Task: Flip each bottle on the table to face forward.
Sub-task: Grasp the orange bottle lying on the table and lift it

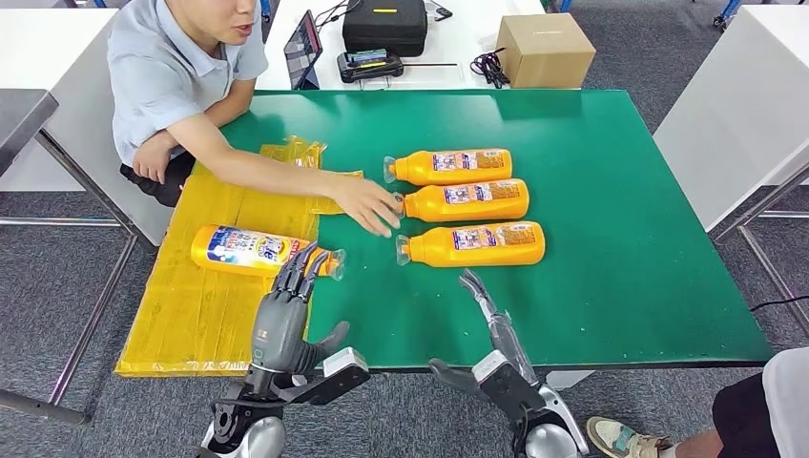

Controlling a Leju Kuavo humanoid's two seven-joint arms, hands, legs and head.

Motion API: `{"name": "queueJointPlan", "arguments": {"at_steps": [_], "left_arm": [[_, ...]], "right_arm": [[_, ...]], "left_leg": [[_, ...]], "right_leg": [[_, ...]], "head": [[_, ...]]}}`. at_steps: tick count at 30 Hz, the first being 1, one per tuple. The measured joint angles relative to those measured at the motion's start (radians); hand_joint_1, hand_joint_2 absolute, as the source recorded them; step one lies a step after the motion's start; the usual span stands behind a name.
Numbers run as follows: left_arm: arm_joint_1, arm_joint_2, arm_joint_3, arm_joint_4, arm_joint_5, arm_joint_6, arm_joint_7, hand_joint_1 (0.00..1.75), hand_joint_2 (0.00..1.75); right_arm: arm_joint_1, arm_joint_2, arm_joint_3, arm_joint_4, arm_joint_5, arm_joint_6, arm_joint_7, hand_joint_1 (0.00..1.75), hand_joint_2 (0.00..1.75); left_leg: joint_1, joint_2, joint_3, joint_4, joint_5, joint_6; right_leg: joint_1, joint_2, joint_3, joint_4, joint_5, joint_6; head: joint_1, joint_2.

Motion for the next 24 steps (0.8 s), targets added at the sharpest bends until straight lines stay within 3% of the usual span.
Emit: {"name": "queueJointPlan", "arguments": {"at_steps": [5, 11, 15, 24], "left_arm": [[0.041, -0.039, 0.0, -0.029, 0.182, -0.001, -0.108, 0.0, 1.75], [0.057, -0.075, -0.018, -0.022, 0.464, -0.107, -0.194, 0.0, 1.75], [0.057, -0.082, -0.05, -0.006, 0.544, -0.137, -0.212, 0.0, 1.75], [0.052, -0.082, -0.098, 0.005, 0.55, -0.158, -0.196, 0.0, 1.75]], "right_arm": [[0.014, 0.012, -0.033, -0.041, 0.001, -0.04, 0.005, 0.0, 0.0], [0.012, 0.027, -0.059, -0.043, 0.054, -0.137, 0.051, 0.0, 0.0], [0.003, 0.03, -0.059, -0.03, 0.119, -0.178, 0.085, 0.0, 1.75], [-0.039, -0.023, -0.025, 0.019, 0.444, -0.3, 0.197, 0.0, 1.75]], "left_leg": [[0.0, 0.0, 0.0, 0.0, 0.0, 0.0], [0.0, 0.0, 0.0, 0.0, 0.0, 0.0], [0.0, 0.0, 0.0, 0.0, 0.0, 0.0], [0.0, 0.0, 0.0, 0.0, 0.0, 0.0]], "right_leg": [[0.0, 0.0, 0.0, 0.0, 0.0, 0.0], [0.0, 0.0, 0.0, 0.0, 0.0, 0.0], [0.0, 0.0, 0.0, 0.0, 0.0, 0.0], [0.0, 0.0, 0.0, 0.0, 0.0, 0.0]], "head": [[0.0, 0.0], [0.0, 0.0], [0.0, 0.0], [0.0, 0.0]]}}
